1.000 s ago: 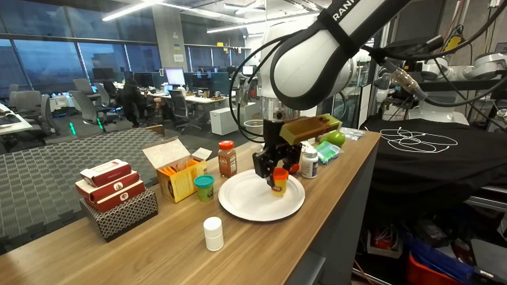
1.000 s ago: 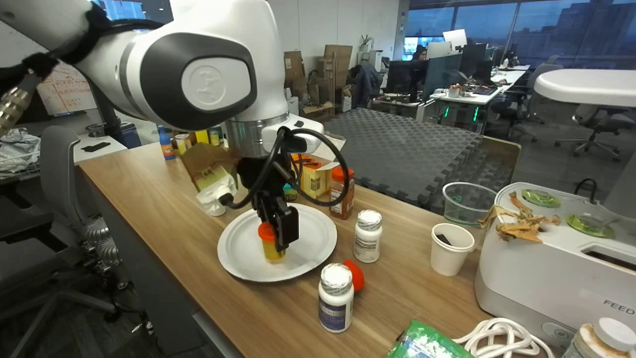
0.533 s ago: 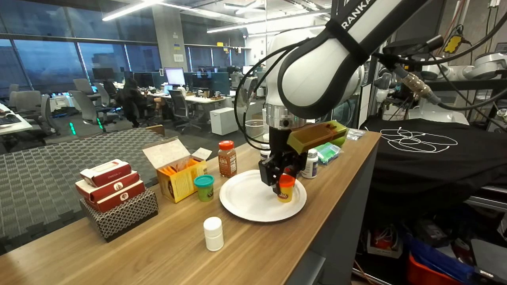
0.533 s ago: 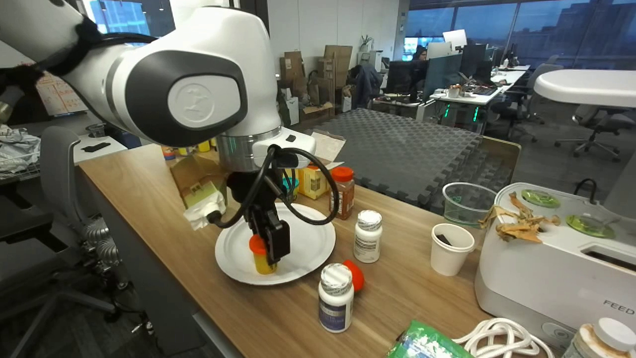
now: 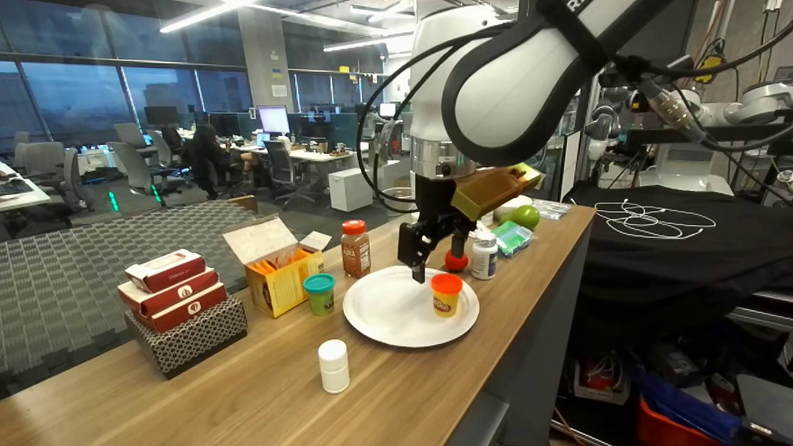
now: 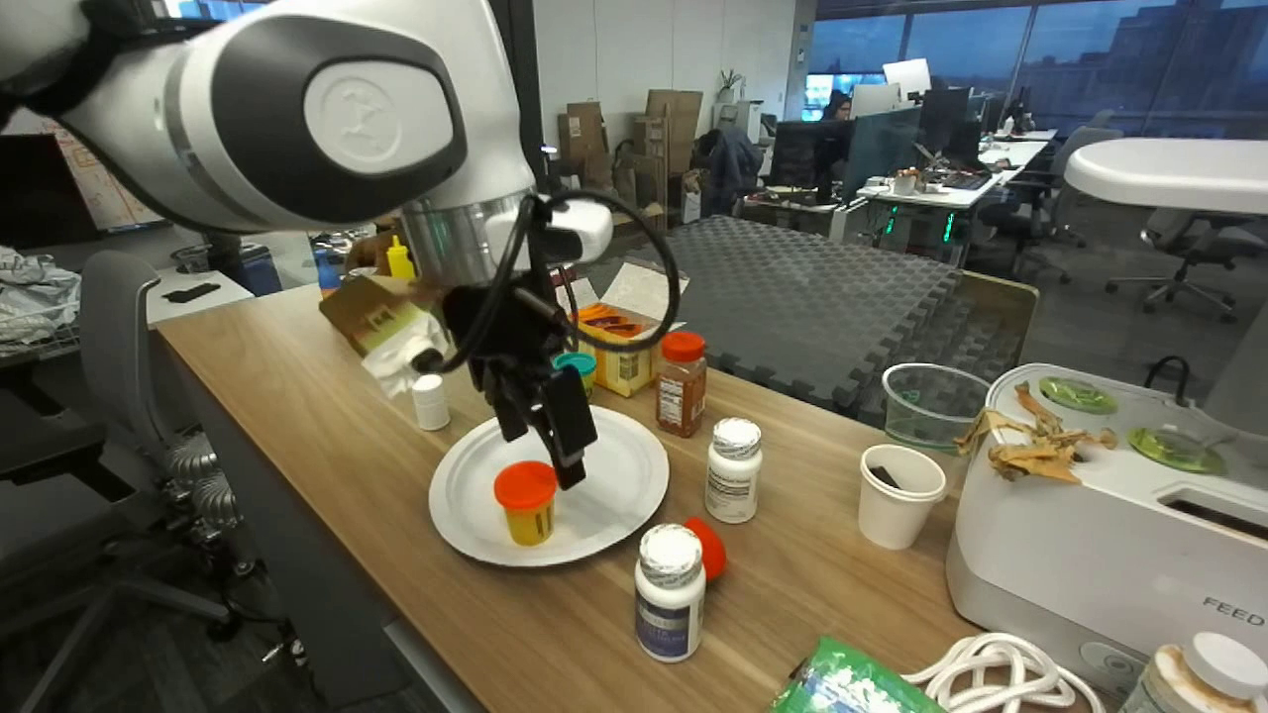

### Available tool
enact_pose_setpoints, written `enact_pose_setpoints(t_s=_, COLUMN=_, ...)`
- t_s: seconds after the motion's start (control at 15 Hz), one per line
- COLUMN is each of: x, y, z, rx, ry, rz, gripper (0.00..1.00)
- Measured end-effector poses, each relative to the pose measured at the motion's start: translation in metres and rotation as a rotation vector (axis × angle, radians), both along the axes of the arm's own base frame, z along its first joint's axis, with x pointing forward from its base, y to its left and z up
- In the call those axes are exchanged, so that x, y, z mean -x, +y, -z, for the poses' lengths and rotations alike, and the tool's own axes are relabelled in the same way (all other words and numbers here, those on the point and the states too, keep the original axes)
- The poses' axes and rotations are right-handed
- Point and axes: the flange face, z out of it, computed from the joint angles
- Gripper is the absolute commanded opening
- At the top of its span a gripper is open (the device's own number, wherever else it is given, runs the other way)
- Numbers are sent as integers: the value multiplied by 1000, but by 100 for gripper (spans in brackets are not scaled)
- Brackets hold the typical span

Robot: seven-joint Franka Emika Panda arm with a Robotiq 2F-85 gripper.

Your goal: Put the bottles on the tray

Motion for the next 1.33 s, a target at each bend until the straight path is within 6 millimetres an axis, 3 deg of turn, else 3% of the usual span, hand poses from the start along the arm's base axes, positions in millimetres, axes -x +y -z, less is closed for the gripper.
enact_pose_setpoints(t_s=0.27, x=-14, y=33, z=-45, rx=-6, ry=-88, rz=-52, gripper=100)
enact_pose_setpoints(t_s=0.47, x=-28, y=63, z=-58, rx=-60, ry=-119, rz=-91, gripper=100)
enact_pose_setpoints(t_s=0.87, x=-62, y=97, z=-26, rx=-154, ry=-91, rz=-156, gripper=100)
enact_pose_setpoints(t_s=1.33, x=-101, y=100, z=8, rx=-177, ry=-49, rz=-188, gripper=100)
